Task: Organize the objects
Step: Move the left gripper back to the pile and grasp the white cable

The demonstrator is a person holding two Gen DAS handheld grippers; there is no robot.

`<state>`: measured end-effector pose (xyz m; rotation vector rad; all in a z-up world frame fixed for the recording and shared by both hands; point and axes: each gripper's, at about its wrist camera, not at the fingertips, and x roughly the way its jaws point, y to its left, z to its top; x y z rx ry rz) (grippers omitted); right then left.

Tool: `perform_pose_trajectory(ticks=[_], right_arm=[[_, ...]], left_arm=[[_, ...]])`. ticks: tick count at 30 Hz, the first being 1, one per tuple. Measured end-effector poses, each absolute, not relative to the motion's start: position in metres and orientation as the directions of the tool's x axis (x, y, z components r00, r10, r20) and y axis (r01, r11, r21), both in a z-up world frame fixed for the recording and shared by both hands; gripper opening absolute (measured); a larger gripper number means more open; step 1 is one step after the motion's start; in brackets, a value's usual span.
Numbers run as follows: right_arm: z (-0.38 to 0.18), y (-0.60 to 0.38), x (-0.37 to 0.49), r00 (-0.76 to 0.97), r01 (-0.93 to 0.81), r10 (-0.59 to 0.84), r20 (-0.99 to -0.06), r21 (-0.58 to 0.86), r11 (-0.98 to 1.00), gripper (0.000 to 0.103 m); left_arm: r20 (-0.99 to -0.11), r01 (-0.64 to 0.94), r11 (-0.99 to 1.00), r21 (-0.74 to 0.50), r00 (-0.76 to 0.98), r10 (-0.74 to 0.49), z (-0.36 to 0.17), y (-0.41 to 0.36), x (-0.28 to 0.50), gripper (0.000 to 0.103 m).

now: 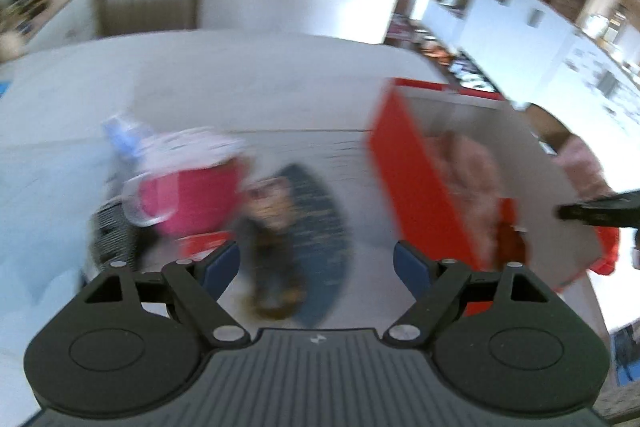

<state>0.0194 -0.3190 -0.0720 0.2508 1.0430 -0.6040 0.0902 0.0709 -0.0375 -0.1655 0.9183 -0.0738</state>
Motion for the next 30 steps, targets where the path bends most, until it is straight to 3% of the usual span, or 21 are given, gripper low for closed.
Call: perform_pose_trajectory(ticks=[8, 22, 27, 30], right_arm=[[-0.071, -0.318, 0.025, 0.338, 0.592, -0.366, -0.867, -0.106, 0.799, 0.005], [-0.074, -0.318, 0.031, 0.302, 0.611, -0.389, -0.870, -0.137, 0.780, 0.005], [-0.075, -0.317, 0.031, 0.291, 0.622, -0.396, -0.871, -0.143, 0.770, 0.005], [-0.075, -0.317, 0.032, 0.286, 0.625, -0.400, -0.871, -0.147, 0.767, 0.005]], left_arm=[[-0.816, -0.241, 0.965, -0.104, 0.576, 0.056, -0.062, 0.166, 0.089, 0.084], [-0.864, -0.363, 0.929, -0.072, 0.489, 0.124, -0.112, 0.232, 0.122, 0.083], [-0.880, -0.382, 0.921, -0.075, 0.460, 0.119, -0.123, 0.242, 0.127, 0.066], [-0.886, -0.381, 0.921, -0.083, 0.451, 0.107, -0.129, 0.245, 0.129, 0.065]])
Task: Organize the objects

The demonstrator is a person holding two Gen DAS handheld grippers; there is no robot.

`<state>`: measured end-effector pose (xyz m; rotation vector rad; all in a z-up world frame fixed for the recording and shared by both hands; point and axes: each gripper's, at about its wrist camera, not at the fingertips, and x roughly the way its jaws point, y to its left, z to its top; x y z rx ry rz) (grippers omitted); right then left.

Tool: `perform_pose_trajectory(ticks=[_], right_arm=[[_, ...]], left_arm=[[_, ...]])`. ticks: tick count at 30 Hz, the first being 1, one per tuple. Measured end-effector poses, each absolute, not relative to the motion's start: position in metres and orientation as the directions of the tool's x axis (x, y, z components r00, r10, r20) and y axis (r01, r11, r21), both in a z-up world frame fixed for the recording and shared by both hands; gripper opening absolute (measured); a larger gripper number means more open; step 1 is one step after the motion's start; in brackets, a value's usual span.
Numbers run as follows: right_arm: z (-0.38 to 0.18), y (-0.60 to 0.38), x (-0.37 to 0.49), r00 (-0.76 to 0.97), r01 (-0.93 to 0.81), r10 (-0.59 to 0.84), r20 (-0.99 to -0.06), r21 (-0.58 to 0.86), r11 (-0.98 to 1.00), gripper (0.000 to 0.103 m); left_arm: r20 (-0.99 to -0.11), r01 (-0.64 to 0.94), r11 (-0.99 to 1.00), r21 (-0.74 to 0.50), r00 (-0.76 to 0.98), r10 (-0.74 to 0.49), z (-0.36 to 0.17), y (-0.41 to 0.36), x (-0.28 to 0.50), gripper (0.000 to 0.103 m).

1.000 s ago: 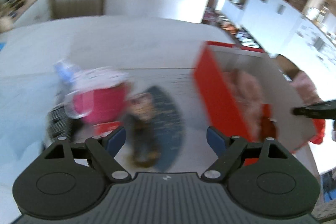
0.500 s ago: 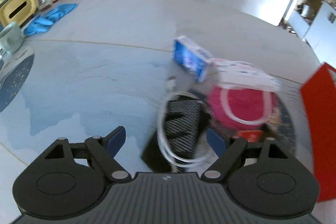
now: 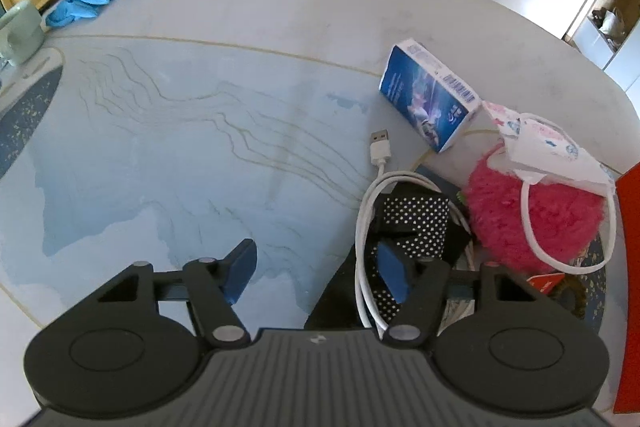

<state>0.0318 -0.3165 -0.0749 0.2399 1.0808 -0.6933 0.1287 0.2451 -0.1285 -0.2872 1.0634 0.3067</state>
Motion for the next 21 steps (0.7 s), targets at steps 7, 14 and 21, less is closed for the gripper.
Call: perform_pose_trajectory(ticks=[7, 14, 21], right_arm=[[-0.076, -0.316, 0.033, 0.275, 0.626, -0.406, -0.871, -0.158, 0.764, 0.006], [-0.076, -0.316, 0.033, 0.272, 0.629, -0.409, -0.871, -0.161, 0.761, 0.006], [-0.076, -0.316, 0.033, 0.272, 0.628, -0.412, -0.869, -0.164, 0.761, 0.006]], left_arm=[[-0.890, -0.347, 0.934, -0.085, 0.448, 0.085, -0.133, 0.241, 0.134, 0.054], [-0.888, -0.297, 0.950, -0.100, 0.457, 0.049, -0.128, 0.235, 0.140, 0.027], [-0.888, -0.287, 0.951, -0.115, 0.459, 0.031, -0.123, 0.234, 0.140, 0.008]])
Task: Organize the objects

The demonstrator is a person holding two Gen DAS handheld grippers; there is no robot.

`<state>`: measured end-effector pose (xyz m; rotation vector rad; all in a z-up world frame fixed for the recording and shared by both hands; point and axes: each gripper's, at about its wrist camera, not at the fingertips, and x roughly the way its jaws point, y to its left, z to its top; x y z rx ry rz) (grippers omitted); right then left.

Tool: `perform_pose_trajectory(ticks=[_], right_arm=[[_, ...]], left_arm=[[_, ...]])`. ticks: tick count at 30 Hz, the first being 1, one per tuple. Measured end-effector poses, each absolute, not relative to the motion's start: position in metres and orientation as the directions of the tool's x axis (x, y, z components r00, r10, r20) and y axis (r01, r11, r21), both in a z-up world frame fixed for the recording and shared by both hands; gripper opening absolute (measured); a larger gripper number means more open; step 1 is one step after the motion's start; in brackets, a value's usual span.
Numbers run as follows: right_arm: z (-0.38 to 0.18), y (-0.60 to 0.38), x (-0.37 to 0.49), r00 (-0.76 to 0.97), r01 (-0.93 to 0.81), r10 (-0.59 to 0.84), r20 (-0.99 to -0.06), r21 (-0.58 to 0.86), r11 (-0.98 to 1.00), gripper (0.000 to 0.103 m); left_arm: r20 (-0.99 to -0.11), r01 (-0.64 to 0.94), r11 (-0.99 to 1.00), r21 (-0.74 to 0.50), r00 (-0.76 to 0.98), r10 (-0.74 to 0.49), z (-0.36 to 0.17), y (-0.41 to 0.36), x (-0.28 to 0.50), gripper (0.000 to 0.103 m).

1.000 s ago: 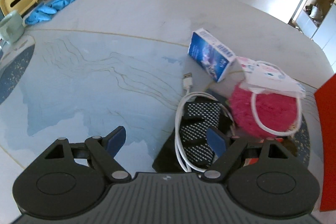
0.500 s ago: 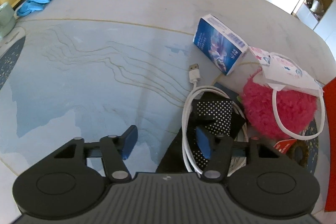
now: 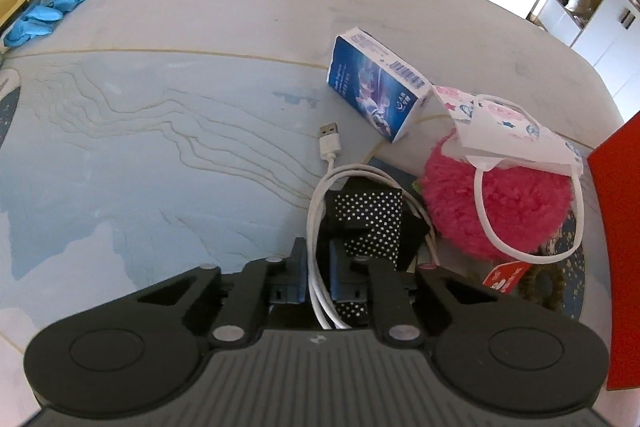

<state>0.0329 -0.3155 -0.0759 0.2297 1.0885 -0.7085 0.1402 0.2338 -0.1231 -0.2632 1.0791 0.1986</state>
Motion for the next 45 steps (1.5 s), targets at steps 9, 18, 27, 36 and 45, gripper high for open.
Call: perform_pose_trajectory(ticks=[9, 18, 27, 36, 45], right_arm=[[-0.075, -0.314, 0.033, 0.282, 0.625, -0.412, -0.867, -0.160, 0.764, 0.006], [-0.074, -0.314, 0.032, 0.288, 0.621, -0.412, -0.864, -0.159, 0.768, 0.006], [-0.073, -0.314, 0.030, 0.307, 0.612, -0.403, -0.862, -0.145, 0.777, 0.006], [-0.072, -0.312, 0.028, 0.317, 0.605, -0.396, -0.862, -0.138, 0.784, 0.006], [-0.073, -0.309, 0.029, 0.320, 0.597, -0.393, -0.862, -0.139, 0.790, 0.007]], left_arm=[[-0.866, -0.333, 0.931, -0.148, 0.498, 0.040, -0.109, 0.236, 0.126, 0.005], [-0.823, -0.314, 0.932, -0.180, 0.568, 0.032, -0.073, 0.223, 0.101, 0.004], [-0.787, -0.250, 0.938, -0.241, 0.616, -0.038, -0.044, 0.206, 0.080, 0.004], [-0.830, -0.192, 0.938, -0.288, 0.539, -0.144, -0.064, 0.176, 0.048, 0.004], [-0.864, -0.164, 0.962, -0.219, 0.490, -0.114, -0.091, 0.160, 0.044, 0.005]])
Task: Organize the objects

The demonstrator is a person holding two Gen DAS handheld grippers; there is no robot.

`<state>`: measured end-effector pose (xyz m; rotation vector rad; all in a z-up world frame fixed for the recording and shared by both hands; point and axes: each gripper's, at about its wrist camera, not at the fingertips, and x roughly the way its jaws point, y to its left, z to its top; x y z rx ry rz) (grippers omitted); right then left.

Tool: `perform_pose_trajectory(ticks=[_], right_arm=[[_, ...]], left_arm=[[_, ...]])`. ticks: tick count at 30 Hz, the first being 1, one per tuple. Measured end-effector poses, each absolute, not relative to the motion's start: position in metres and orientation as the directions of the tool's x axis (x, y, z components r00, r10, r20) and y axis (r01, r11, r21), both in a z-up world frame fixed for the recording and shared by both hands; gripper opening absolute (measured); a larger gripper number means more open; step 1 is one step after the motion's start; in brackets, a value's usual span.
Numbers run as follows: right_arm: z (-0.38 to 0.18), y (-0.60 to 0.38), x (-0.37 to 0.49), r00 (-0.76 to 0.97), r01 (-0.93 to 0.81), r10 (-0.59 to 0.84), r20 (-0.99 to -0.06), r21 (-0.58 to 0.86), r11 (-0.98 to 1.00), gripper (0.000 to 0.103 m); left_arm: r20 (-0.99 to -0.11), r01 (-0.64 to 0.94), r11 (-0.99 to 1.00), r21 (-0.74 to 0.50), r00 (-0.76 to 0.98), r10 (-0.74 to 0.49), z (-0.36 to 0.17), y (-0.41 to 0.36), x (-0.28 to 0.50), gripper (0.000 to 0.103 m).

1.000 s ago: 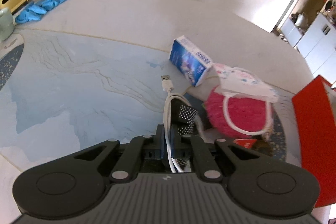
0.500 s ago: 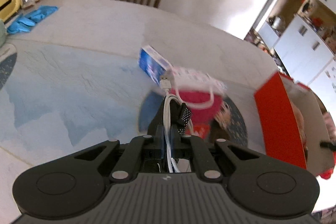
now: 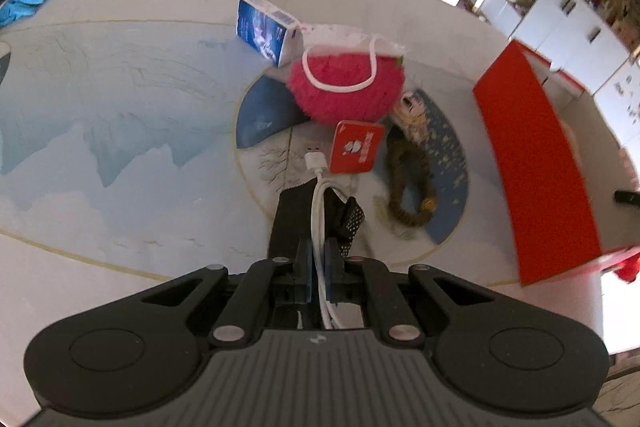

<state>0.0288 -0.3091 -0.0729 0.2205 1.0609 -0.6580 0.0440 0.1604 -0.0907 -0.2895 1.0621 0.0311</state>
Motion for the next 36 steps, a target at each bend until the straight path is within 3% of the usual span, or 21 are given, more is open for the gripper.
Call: perform_pose_trajectory(ticks=[4, 21, 26, 36], right_arm=[[-0.073, -0.309, 0.028, 0.323, 0.596, -0.390, -0.862, -0.135, 0.791, 0.007], [-0.075, -0.308, 0.028, 0.318, 0.600, -0.394, -0.862, -0.138, 0.788, 0.007], [-0.075, -0.307, 0.027, 0.318, 0.602, -0.394, -0.863, -0.138, 0.787, 0.007], [-0.075, -0.307, 0.027, 0.317, 0.605, -0.394, -0.863, -0.136, 0.785, 0.007]], left_arm=[[-0.883, -0.133, 0.983, -0.127, 0.466, -0.051, -0.101, 0.156, 0.047, 0.005], [-0.818, -0.027, 0.983, -0.181, 0.559, -0.136, -0.055, 0.148, 0.045, 0.003], [-0.851, -0.038, 0.981, -0.192, 0.504, -0.147, -0.071, 0.152, 0.048, 0.003], [-0.907, -0.046, 0.994, -0.097, 0.416, -0.069, -0.115, 0.146, 0.055, 0.011]])
